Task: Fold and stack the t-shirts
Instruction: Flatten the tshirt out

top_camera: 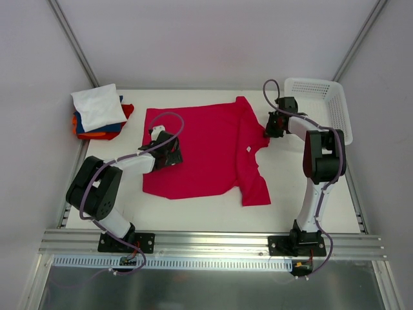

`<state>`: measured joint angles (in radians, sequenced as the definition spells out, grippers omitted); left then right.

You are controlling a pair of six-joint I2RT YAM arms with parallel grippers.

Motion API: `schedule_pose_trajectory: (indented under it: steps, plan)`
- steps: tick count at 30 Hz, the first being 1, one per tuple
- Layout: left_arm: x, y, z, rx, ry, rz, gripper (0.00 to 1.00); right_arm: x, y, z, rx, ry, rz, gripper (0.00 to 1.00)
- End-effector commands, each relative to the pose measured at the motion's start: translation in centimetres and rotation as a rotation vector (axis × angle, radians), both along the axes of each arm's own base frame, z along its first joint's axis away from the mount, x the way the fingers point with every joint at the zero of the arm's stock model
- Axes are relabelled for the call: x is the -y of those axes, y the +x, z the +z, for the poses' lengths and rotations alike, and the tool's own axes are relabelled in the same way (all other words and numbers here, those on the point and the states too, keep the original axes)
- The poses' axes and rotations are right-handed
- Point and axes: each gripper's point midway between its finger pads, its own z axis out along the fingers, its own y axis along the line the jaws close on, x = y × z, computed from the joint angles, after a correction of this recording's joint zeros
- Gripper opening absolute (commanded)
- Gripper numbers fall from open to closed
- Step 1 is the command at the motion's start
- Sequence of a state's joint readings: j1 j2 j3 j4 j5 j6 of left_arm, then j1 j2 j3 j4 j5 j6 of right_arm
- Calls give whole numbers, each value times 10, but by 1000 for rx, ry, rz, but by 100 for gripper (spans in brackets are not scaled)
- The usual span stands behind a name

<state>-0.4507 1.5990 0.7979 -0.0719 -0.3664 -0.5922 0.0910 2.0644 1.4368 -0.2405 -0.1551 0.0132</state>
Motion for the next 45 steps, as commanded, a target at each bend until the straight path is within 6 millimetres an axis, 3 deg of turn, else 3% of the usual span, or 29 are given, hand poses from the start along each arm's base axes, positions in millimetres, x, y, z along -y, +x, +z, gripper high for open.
schedule_pose_trajectory:
  steps: [1, 13, 20, 26, 27, 29, 31, 33, 35, 36, 37, 42, 45]
  plan:
    - [-10, -37, -21, -142, 15, 5, 99, 23, -1, 35, 74, -49, -134, 0]
    - [-9, -36, -20, -143, 9, 6, 99, 79, -11, 52, 117, -125, -335, 0]
    - [-10, -38, -20, -140, 10, 7, 99, 90, -15, 59, 132, -142, -408, 0]
    - [-11, -40, -22, -148, 14, 9, 99, 57, -16, 67, 129, -54, -290, 1]
    - [-11, -40, -22, -148, 12, 9, 99, 51, -19, 69, 129, -49, -270, 5]
    - [-11, -40, -22, -148, 9, 11, 99, 40, -27, 76, 136, -51, -232, 30]
    - [-11, -41, -22, -148, 8, 9, 99, 23, -43, 85, 151, -56, -188, 38]
    - [-11, -42, -21, -144, 6, 9, 99, 10, -60, 85, 148, -64, -152, 41]
    - [-11, -42, -19, -140, 4, 7, 99, 1, -74, 101, 180, -71, -124, 41]
    - [-11, -43, -20, -142, 4, 7, 99, -1, -83, 99, 173, -81, -117, 38]
    - [-12, -44, -20, -143, 4, 8, 99, -4, -90, 111, 201, -77, -110, 31]
    - [-13, -48, -22, -149, 6, 8, 99, -21, -126, 122, 231, -89, -67, 25]
    - [-13, -48, -21, -145, 4, 6, 99, -27, -152, 117, 228, -88, -47, 25]
